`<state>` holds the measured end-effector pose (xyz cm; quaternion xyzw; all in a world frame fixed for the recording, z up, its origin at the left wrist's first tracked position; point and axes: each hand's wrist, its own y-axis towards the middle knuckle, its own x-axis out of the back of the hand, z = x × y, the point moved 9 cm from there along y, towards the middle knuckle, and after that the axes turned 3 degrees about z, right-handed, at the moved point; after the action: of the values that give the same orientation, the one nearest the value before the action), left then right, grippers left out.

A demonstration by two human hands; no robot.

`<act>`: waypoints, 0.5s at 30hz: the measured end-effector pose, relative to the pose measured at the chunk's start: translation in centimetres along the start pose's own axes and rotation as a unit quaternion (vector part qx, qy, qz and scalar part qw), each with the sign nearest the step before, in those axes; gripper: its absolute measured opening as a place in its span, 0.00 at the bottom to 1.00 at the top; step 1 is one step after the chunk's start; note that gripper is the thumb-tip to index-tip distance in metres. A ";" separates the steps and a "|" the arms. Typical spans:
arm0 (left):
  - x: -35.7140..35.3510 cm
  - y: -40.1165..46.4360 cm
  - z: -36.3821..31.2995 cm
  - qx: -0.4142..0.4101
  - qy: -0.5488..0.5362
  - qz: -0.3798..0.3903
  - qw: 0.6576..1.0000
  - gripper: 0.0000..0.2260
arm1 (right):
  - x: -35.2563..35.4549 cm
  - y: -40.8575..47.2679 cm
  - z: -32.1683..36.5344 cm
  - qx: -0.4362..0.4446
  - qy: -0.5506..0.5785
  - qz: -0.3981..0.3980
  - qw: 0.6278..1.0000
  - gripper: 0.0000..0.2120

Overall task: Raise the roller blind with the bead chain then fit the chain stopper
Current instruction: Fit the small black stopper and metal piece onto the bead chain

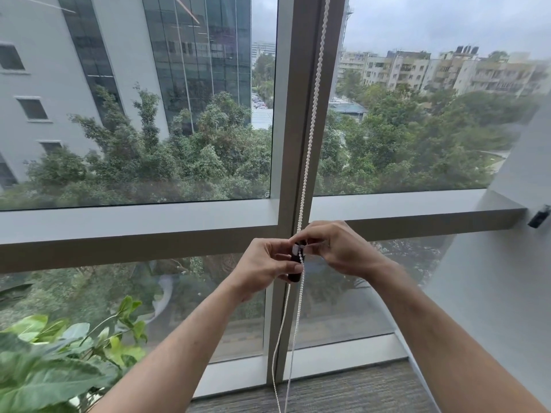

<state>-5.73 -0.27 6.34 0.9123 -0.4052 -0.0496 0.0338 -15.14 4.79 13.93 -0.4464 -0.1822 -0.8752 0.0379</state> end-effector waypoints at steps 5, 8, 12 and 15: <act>0.1 0.0 0.5 0.006 0.009 -0.010 1.000 0.12 | -0.3 0.0 -0.3 -0.005 -0.034 0.001 0.999 0.15; 0.1 0.0 0.6 0.008 0.015 -0.010 1.000 0.13 | -0.3 0.0 -0.5 -0.008 -0.051 -0.002 0.999 0.13; 0.0 -0.1 0.4 0.001 0.018 -0.018 1.000 0.13 | -0.3 -0.1 -0.9 -0.016 -0.044 -0.021 0.999 0.13; 0.1 -0.2 0.2 -0.009 0.004 -0.019 1.000 0.14 | -0.6 -0.3 -1.4 -0.032 0.013 -0.034 0.999 0.14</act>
<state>-5.54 -0.28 6.09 0.9197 -0.3870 -0.0502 0.0422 -15.92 4.53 12.59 -0.4294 -0.1688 -0.8872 -0.0039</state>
